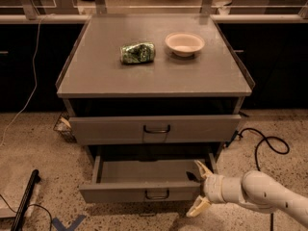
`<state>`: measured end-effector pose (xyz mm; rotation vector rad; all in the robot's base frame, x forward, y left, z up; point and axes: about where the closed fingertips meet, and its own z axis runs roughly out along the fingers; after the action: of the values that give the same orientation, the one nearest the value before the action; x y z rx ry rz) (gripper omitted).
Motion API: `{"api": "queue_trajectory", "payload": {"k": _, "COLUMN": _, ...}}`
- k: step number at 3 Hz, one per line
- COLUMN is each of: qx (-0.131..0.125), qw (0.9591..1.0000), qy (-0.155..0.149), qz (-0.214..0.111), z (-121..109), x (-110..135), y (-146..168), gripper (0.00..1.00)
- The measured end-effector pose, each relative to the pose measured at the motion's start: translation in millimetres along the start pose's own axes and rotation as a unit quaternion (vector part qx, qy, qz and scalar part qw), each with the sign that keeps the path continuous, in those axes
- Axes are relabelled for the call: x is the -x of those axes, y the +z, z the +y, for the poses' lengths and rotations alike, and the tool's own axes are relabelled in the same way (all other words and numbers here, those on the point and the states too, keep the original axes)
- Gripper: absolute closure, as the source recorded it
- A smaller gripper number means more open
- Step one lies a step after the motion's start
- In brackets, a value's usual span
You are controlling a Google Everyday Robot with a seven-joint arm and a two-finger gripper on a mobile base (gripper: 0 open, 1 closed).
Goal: Open middle drawer
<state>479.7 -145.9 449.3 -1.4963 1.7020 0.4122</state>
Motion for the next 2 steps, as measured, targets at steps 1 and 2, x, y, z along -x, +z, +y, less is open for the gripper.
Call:
{"api": "queue_trajectory", "payload": {"k": 1, "qx": 0.012, "qw": 0.9996, "qy": 0.003, "qz": 0.024, "z": -13.3, "x": -10.3, "y": 17.6, "gripper": 0.0}}
{"api": "queue_trajectory", "payload": {"k": 2, "qx": 0.029, "qw": 0.9986, "qy": 0.02, "qz": 0.039, "z": -6.6, "x": -27.0, "y": 38.9, "gripper": 0.0}}
